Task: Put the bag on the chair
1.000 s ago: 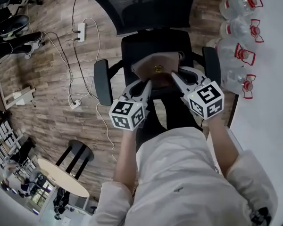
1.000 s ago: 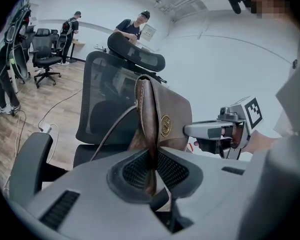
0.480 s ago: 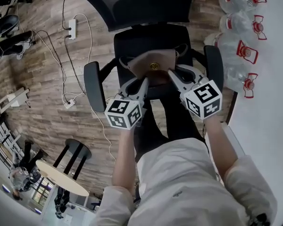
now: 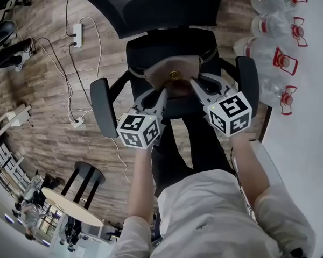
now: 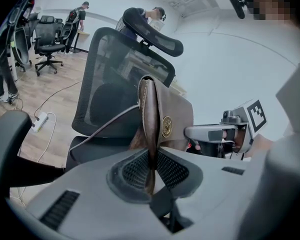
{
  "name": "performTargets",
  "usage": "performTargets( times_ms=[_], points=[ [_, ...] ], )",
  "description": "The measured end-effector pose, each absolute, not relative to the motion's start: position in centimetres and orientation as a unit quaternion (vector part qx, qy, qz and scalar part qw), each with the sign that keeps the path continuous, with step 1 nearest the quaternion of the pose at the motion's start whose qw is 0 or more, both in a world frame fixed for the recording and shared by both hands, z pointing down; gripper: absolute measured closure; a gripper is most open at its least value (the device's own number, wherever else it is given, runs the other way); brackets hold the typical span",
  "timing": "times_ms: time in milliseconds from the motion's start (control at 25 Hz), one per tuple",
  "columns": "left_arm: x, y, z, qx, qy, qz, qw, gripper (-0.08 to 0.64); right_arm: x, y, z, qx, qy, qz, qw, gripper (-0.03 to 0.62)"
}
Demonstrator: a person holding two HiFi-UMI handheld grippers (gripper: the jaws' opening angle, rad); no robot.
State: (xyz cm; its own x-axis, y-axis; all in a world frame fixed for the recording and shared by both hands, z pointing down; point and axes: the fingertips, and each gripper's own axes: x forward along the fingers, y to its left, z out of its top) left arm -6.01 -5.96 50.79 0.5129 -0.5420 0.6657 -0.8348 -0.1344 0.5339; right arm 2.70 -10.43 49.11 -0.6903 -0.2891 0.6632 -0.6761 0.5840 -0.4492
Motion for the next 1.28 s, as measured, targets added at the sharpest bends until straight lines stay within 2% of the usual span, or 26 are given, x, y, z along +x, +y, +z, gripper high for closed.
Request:
performTargets(
  times_ms=[1280],
  points=[
    [-6.3, -8.9, 59.6, 0.751, -0.437, 0.182, 0.460, 0.528, 2.7, -12.9, 58.1, 0.322, -0.830, 0.367, 0.269, 0.526]
  ],
)
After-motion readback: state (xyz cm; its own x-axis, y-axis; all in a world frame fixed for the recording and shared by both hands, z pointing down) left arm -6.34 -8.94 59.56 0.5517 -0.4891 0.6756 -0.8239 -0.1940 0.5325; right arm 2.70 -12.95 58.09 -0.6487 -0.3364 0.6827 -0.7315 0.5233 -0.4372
